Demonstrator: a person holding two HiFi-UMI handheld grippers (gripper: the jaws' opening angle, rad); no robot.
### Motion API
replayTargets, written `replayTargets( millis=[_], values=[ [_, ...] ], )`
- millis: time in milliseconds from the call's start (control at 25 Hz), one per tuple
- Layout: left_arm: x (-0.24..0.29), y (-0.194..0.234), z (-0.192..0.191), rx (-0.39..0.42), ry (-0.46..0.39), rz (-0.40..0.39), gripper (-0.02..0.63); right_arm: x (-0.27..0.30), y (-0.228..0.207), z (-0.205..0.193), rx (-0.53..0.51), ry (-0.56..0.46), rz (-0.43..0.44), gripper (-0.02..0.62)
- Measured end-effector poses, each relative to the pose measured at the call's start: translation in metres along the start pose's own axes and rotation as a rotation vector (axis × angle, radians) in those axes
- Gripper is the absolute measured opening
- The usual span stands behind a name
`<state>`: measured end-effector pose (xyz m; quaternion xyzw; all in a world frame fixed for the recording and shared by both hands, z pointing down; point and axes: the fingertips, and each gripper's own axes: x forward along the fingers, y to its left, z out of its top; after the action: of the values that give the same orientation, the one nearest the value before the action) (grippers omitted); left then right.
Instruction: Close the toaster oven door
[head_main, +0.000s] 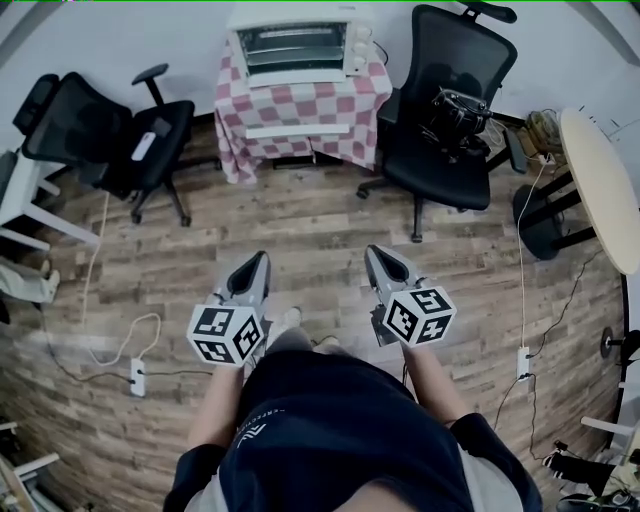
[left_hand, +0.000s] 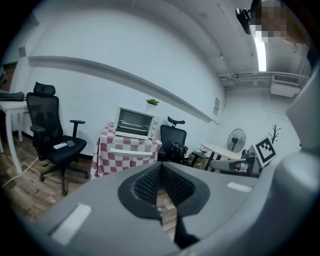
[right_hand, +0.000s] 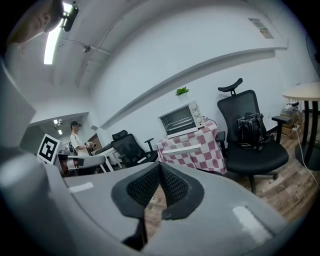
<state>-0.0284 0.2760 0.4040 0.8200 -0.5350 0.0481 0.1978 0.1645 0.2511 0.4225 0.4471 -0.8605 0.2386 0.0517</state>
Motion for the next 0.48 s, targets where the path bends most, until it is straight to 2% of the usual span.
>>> replayTargets(
  millis=[160, 480],
  values=[
    [0.008, 0.01, -0.001, -0.004, -0.011, 0.006, 0.011, 0.012, 0.001, 0.001, -0.017, 0.002, 0.026, 0.003],
    [0.042, 0.049, 0.016, 0.01, -0.012, -0.037, 0.015, 0.056, -0.004, 0.018, -0.021, -0.005, 0.001, 0.003]
  ],
)
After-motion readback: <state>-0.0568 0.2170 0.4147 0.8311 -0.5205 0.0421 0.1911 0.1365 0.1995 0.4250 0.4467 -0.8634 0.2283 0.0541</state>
